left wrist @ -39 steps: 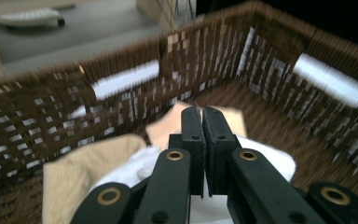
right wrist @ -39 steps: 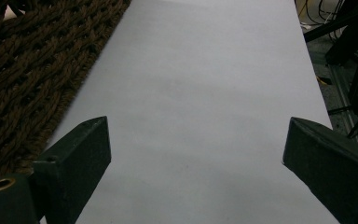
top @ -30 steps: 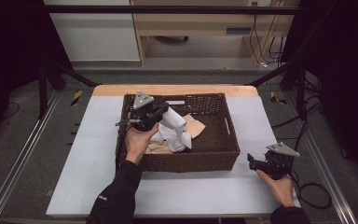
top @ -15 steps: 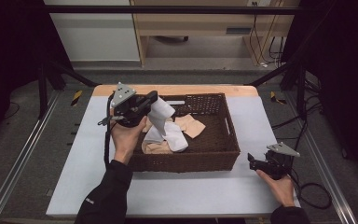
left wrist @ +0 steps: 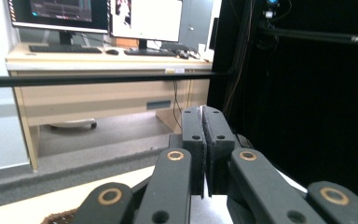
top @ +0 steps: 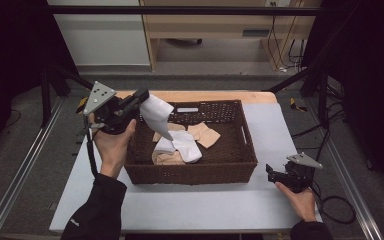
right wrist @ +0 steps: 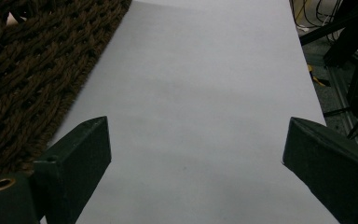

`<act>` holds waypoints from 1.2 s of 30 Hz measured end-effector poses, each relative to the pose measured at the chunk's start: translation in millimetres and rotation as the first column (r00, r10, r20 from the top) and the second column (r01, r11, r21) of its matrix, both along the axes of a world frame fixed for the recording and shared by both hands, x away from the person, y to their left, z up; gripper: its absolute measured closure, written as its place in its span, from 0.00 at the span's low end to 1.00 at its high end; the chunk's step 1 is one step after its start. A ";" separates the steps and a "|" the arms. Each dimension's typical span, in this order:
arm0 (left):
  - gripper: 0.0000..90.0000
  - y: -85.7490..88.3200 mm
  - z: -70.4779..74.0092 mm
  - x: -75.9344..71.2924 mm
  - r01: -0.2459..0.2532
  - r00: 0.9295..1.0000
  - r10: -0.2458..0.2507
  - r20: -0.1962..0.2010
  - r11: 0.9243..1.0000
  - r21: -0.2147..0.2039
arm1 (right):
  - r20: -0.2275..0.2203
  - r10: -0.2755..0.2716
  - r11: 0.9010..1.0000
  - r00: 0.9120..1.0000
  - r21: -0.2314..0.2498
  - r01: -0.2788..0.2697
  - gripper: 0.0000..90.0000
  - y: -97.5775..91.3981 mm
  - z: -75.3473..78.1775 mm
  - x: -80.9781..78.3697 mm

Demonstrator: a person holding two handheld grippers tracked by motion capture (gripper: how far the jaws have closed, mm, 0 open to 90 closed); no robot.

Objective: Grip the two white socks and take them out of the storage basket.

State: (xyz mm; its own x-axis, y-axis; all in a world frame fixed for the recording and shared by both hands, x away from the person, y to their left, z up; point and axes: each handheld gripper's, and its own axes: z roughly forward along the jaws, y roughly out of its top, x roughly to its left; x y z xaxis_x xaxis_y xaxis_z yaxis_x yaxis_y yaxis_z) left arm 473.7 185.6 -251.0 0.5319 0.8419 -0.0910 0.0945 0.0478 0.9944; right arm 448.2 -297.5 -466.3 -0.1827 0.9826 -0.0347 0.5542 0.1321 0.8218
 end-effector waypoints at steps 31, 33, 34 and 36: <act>0.98 121.3 -11.2 -42.3 -0.187 0.982 0.187 -0.008 0.981 -0.045 | -0.003 0.004 1.000 1.000 -0.004 -0.004 0.09 0.3 -0.2 -0.3; 0.98 125.2 -17.5 -41.9 -0.201 0.979 0.201 -0.018 0.979 -0.037 | -0.003 0.005 1.000 1.000 -0.006 -0.005 0.09 0.4 -0.4 -0.2; 0.98 128.8 -25.9 -40.9 -0.215 0.976 0.215 -0.033 0.976 -0.027 | -0.003 0.005 1.000 1.000 -0.004 -0.005 0.09 0.6 -0.3 -0.4; 0.98 132.6 -39.1 -38.7 -0.231 0.971 0.230 -0.059 0.973 -0.006 | -0.003 0.004 1.000 1.000 -0.004 -0.004 0.09 0.3 -0.1 -0.7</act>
State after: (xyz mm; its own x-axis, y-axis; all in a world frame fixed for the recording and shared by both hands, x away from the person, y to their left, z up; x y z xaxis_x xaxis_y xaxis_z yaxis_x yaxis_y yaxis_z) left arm 435.0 318.2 -290.1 0.3170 0.9399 -0.1271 0.1363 0.0874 0.9868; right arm 447.5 -297.1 -466.4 -0.1871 0.9816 -0.0384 0.5559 0.1380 0.8197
